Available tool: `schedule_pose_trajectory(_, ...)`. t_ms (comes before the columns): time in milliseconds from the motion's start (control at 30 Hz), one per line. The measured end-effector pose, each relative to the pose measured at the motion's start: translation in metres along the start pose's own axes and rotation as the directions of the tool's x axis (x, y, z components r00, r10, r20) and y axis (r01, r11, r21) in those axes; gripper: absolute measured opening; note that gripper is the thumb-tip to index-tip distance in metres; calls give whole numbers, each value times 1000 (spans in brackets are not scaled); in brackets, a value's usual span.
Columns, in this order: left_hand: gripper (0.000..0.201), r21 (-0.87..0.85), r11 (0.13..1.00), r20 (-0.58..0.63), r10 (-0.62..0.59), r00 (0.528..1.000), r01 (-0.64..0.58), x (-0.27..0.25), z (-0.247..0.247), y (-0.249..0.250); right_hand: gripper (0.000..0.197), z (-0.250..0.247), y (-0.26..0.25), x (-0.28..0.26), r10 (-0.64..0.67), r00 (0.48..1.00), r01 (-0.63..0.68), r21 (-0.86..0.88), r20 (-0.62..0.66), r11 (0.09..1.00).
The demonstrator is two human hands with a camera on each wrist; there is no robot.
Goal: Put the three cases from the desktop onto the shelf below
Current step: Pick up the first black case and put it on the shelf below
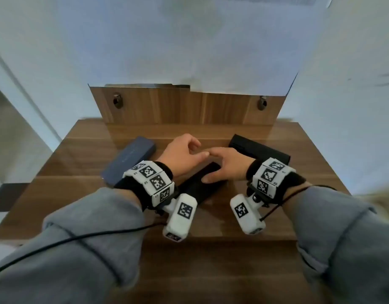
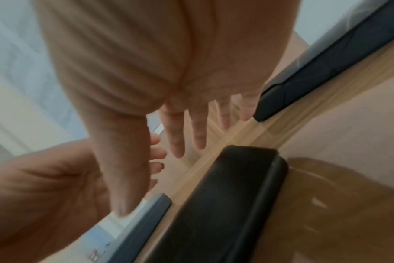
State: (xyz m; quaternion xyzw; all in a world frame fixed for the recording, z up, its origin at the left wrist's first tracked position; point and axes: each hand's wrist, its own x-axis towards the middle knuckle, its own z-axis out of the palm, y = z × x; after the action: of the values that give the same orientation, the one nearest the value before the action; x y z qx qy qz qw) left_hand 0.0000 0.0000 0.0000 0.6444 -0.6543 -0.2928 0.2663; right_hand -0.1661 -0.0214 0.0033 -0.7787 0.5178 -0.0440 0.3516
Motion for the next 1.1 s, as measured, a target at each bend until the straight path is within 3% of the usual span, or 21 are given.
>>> schedule_pose_trajectory(167,69,181,983,180,-60,982,26,-8,9,-10,70,13,-4,0,23,984,14,-208,175,978)
schedule_pose_trajectory(333,87,394,919,257,-124,959,13,-22,12,-15,80,23,-6,-1,-51,991,96,-403,123,910)
schedule_pose_trajectory(567,80,448,894,208,-108,972,3,-63,19,-19,74,38,-1,-32,-58,998,68,-507,35,859)
schedule_pose_trajectory(867,61,506,834,329,51,943,-222,-126,43,25,75,43,17,-119,57,996,-85,-497,-71,863)
schedule_pose_trajectory(1100,64,489,807,299,201,933,-331,-142,78,52,74,46,47,-173,89,969,-185,-440,-229,879)
